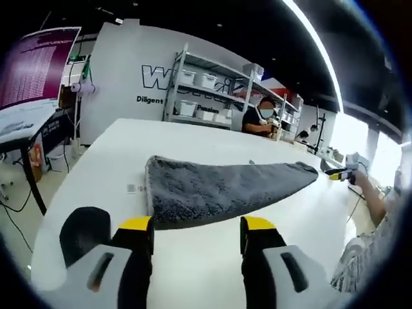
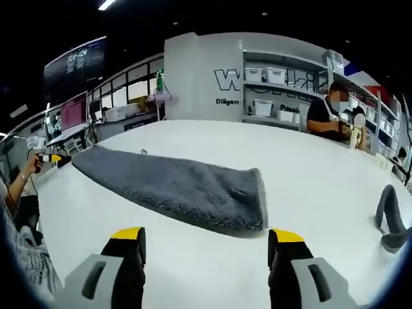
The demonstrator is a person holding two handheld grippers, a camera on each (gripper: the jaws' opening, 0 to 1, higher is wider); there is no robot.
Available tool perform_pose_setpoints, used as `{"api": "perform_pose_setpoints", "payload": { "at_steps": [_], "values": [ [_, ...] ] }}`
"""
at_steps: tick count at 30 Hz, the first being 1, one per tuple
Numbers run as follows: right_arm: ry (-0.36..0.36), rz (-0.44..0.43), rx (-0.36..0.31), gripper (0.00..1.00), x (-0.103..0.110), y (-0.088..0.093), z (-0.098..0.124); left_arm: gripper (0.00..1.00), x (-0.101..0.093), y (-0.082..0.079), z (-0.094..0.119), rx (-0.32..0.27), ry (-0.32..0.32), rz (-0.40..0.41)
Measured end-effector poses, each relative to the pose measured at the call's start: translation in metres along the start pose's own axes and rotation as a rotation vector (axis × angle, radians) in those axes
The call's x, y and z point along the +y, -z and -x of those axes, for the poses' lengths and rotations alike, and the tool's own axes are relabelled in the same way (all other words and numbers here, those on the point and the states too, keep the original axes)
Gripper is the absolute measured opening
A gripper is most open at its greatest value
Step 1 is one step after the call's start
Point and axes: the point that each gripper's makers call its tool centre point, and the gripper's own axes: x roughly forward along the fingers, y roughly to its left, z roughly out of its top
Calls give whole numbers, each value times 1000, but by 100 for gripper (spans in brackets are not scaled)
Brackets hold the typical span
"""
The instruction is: Fold the towel on the table until its edges align and the towel forms a compact rectangular stack.
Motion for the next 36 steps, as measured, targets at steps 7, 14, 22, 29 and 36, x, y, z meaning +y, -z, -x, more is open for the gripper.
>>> {"api": "perform_pose_setpoints", "payload": {
  "at_steps": [7,14,22,29,36],
  "values": [
    [-12,-17,0,77,-21,-2,-7,98,-35,8,4,29,60,1],
    [-64,44,21,58,-35,-4,-17,99,-55,-6,7,-26,112,36],
    [-53,-32,25,30,-60,-5,-35,99,-54,-6,6,-23,69,43],
    [-30,-170,-4,23,-76,-10,-46,95,-46,-13,11,-57,33,59],
    [-19,-258,-7,11,-83,-7,-56,90,-41,-18,14,-85,13,62]
  ]
}}
